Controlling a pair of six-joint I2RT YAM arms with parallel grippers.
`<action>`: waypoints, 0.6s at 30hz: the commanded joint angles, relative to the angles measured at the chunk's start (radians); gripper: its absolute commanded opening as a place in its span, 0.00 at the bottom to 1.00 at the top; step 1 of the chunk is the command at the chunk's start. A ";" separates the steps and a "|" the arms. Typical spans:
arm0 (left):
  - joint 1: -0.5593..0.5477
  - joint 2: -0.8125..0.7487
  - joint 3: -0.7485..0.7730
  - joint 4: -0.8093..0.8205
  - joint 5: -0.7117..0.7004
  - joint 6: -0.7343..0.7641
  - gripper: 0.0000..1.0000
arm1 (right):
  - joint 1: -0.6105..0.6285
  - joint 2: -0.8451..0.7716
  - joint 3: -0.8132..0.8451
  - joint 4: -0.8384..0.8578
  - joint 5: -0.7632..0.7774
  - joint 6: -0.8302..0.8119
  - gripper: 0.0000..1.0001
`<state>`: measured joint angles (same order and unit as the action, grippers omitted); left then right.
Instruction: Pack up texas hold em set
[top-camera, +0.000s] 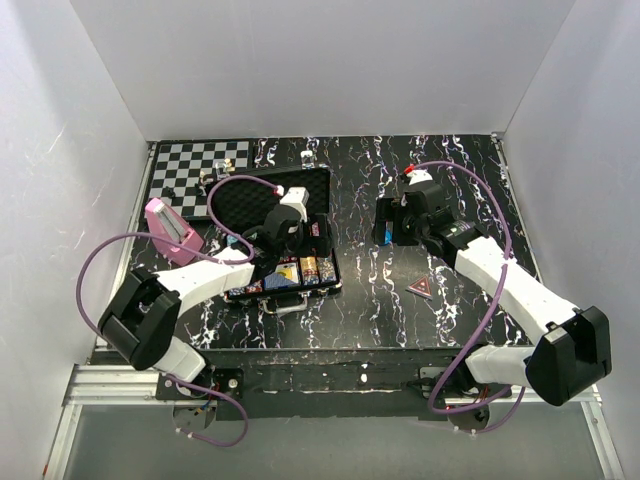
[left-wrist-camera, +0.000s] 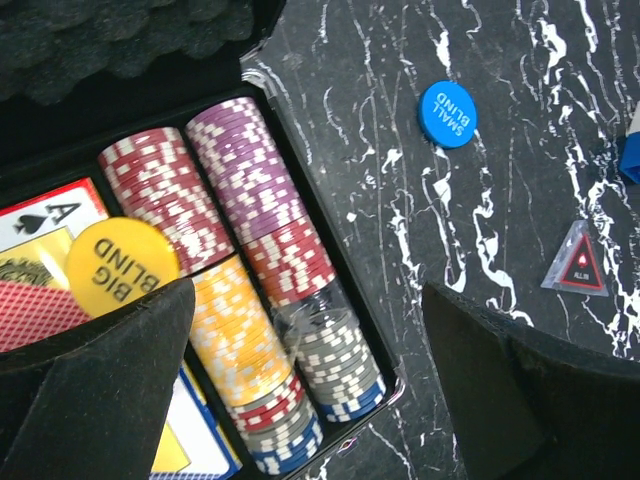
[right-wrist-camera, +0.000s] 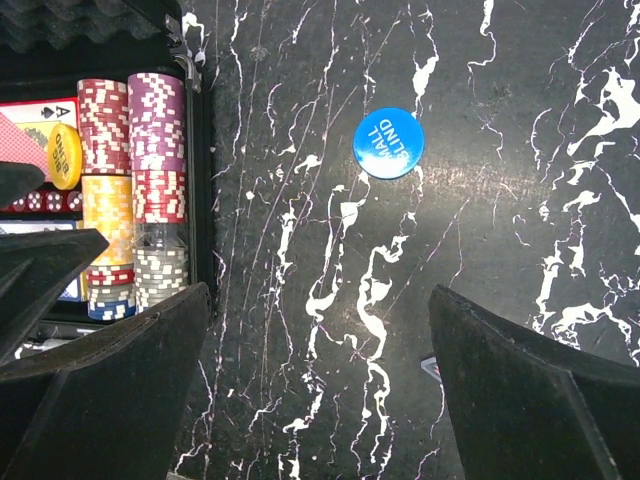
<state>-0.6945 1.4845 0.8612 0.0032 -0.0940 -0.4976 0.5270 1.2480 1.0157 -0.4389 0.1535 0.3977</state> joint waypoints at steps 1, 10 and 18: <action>-0.028 0.014 0.036 0.104 -0.001 0.002 0.98 | -0.007 -0.001 -0.006 0.040 -0.017 0.015 0.97; -0.040 0.072 0.041 0.086 -0.084 0.042 0.98 | -0.007 -0.005 0.004 0.023 -0.020 0.013 0.96; -0.040 0.115 0.044 0.104 -0.096 0.071 0.98 | -0.007 -0.024 -0.009 0.011 -0.025 0.015 0.96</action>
<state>-0.7322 1.5898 0.8803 0.0834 -0.1619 -0.4538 0.5236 1.2541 1.0157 -0.4389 0.1337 0.4065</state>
